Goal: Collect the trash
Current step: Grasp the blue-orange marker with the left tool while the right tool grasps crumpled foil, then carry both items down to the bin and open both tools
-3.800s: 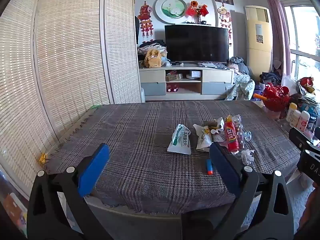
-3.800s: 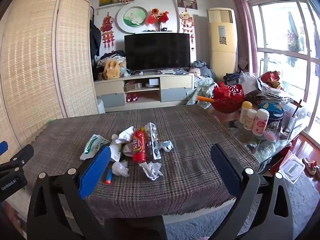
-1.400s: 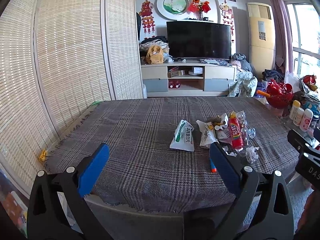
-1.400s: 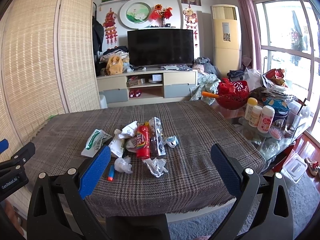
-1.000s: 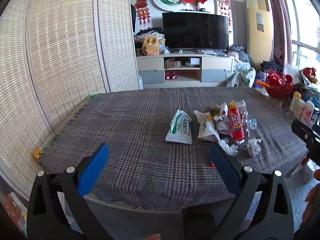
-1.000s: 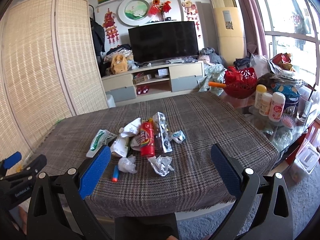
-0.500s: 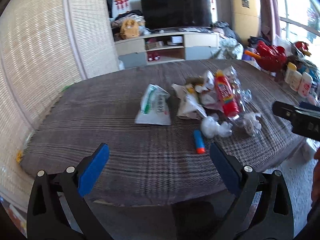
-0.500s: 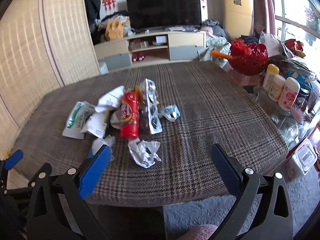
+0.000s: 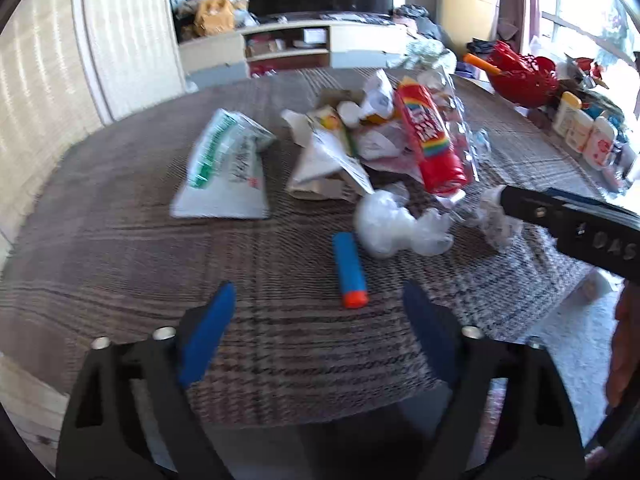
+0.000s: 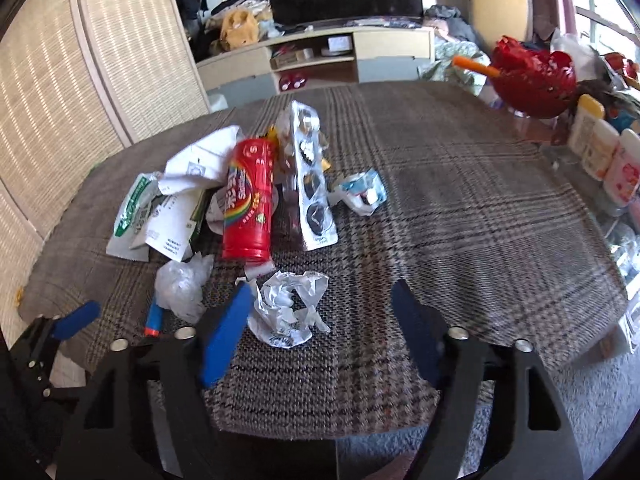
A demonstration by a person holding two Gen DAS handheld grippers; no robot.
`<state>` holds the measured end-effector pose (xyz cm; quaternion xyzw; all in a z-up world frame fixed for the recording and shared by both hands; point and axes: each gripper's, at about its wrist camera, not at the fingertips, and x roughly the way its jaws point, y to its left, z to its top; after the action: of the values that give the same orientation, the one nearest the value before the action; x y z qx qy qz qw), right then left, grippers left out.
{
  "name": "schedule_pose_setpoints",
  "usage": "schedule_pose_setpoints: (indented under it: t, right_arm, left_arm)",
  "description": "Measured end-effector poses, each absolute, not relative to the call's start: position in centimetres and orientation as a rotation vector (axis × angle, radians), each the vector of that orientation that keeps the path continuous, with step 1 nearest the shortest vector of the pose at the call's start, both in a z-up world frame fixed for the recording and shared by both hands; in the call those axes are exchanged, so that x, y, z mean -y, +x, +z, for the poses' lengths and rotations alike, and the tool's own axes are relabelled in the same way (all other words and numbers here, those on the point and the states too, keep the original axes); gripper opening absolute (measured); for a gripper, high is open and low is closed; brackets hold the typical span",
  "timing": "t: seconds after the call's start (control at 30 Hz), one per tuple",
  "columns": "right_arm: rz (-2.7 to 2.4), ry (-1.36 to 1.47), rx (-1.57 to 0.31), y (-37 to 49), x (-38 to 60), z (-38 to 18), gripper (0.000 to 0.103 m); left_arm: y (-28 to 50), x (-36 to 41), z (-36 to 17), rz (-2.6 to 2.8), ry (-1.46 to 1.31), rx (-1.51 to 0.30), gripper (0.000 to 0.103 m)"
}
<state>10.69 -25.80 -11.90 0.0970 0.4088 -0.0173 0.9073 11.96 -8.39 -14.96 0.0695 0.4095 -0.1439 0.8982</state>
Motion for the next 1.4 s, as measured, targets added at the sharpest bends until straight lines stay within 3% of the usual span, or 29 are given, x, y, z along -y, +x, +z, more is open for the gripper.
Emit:
schedule_pose_setpoints:
  t: [0.27,0.33,0.4,0.53,0.73,1.17,1.4]
  right_arm:
    - [0.017,0.206,-0.868,12.0,25.1,-13.1,0.068]
    - [0.008,0.187,-0.888,12.4,24.7,-13.8,0.058]
    - [-0.002,0.168,-0.877,12.4,24.5,-14.0,0.054]
    - [0.012,0.193,-0.878,12.2,25.0,-13.8,0.024]
    - [0.007,0.191,-0.871,11.2,25.5,-13.4,0.006]
    - [0.035,0.217,-0.833,6.3,26.1,-12.5,0.002]
    - [-0.007,0.214,-0.79,6.7,27.4,-11.4,0.007]
  left_arm:
    - [13.2,8.7,-15.9,-0.311,0.14,-0.828,0.055]
    - [13.3,8.6,-15.9,-0.311,0.134,-0.821,0.049]
    - [13.4,8.6,-15.8,-0.306,0.14,-0.815,0.043]
    - [13.4,8.3,-15.7,-0.288,0.15,-0.806,0.026]
    - [12.4,8.5,-15.7,-0.272,0.186,-0.805,0.014]
    - [8.3,6.5,-15.0,-0.253,0.135,-0.81,0.011]
    - [6.9,5.6,-13.7,-0.268,0.103,-0.78,0.011]
